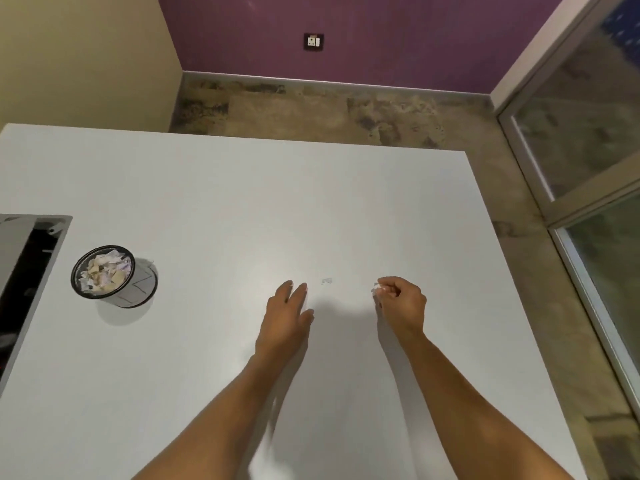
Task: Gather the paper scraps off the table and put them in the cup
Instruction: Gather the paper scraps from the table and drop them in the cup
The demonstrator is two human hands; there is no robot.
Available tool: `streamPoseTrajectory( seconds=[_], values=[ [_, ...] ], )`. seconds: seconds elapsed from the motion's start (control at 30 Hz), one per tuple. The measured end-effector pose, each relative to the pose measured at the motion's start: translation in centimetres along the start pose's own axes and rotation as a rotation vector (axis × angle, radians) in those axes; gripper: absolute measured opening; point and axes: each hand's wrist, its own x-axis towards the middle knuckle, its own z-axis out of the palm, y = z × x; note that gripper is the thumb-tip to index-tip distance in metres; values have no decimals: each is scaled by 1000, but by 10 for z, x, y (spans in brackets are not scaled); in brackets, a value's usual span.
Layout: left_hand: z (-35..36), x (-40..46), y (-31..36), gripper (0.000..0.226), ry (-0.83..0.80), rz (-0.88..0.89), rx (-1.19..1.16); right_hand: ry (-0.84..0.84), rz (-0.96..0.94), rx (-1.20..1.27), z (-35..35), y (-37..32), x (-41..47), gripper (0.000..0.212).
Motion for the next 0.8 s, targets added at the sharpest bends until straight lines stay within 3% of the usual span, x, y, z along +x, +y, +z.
streamPoseTrajectory(
  seconds=[0.13, 0.3, 0.37, 0.43, 0.53, 0.8],
  values=[
    [18, 25, 34, 44, -25, 78, 118, 15, -8, -62, -4, 9, 32, 18],
    [33, 43, 60, 10, 41, 115, 314, 33, -91, -227, 3, 12, 70, 24],
    [36, 48, 67, 18, 52, 77, 251, 15, -126, -285, 7, 11, 85, 19],
    [38, 53, 69, 14, 47, 48, 200, 18, -197, -394, 11, 4, 96, 45],
    [39, 57, 69, 18, 50, 1, 146, -47, -314, -514, 16, -7, 103, 57],
    [37, 56, 71, 17, 61, 27, 399, -201, -469, -764, 23, -8, 96, 44]
  ],
)
